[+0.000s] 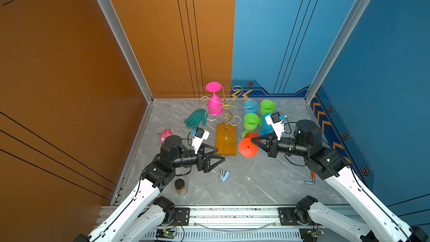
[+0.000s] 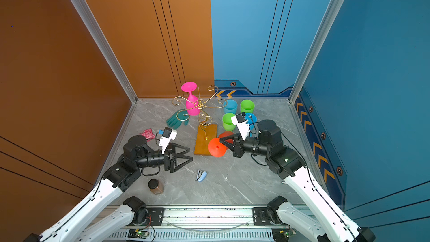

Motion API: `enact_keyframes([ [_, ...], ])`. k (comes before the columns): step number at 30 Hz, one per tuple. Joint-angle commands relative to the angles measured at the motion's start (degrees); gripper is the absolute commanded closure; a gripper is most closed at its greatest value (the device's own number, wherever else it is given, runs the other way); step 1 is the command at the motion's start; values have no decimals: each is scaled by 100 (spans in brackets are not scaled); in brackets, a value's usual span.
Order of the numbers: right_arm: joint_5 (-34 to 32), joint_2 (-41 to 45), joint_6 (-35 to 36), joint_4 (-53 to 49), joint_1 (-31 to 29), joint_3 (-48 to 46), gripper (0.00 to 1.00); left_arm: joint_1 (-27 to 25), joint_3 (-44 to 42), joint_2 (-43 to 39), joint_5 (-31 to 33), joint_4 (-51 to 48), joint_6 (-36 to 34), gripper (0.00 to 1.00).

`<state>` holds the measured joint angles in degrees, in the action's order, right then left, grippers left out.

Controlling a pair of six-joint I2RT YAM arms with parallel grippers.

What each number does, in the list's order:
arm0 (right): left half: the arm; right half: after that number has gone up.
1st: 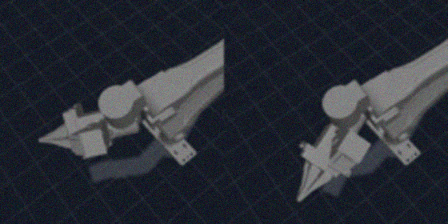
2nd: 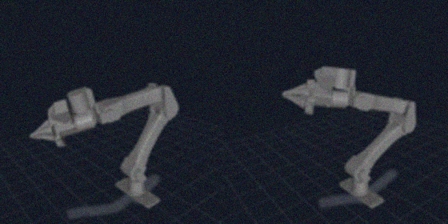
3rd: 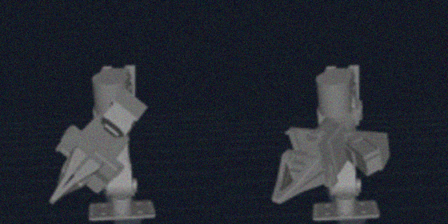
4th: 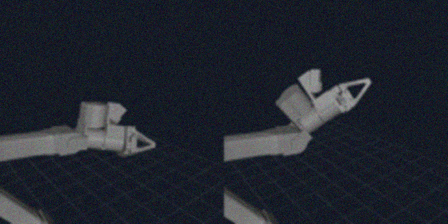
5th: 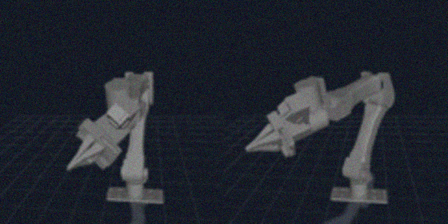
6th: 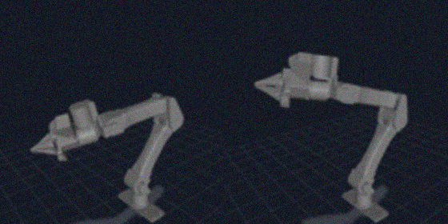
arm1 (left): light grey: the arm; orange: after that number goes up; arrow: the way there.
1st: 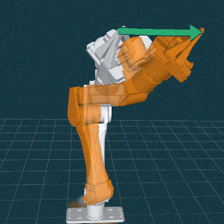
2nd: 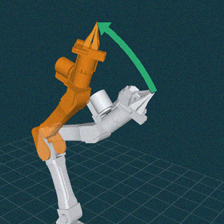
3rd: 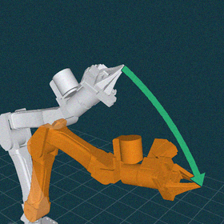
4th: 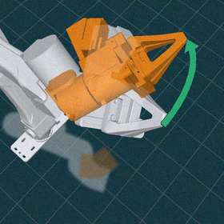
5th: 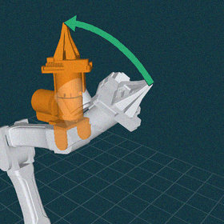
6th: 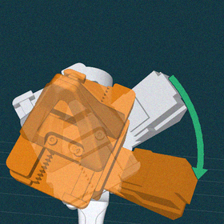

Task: Take the wine glass off the wine glass rack
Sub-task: 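Carry the red glass by its foot toward the left gripper with the right gripper, then close the left gripper on the red glass foot beside the right gripper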

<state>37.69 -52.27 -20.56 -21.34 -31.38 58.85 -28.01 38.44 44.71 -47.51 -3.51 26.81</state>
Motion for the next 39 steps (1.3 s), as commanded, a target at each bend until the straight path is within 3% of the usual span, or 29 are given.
enact_keyframes([
  [1, -46, 90, -77, 413, -201, -105, 100, 52, 14, 56, -364, 252, 313, 17],
  [17, -249, -159, -352, 1228, -1093, -401, 100, -66, 95, 166, -649, 377, 646, 33],
  [29, -498, -396, -397, 1620, -1424, -470, 100, -143, 164, 209, -849, 403, 790, 42],
  [31, -522, -415, -401, 1662, -1453, -480, 100, -148, 164, 205, -891, 420, 815, 45],
  [35, -592, -455, -397, 1713, -1512, -502, 100, -157, 182, 213, -910, 445, 858, 61],
  [39, -625, -485, -405, 1765, -1544, -506, 100, -170, 183, 231, -934, 480, 896, 63],
])
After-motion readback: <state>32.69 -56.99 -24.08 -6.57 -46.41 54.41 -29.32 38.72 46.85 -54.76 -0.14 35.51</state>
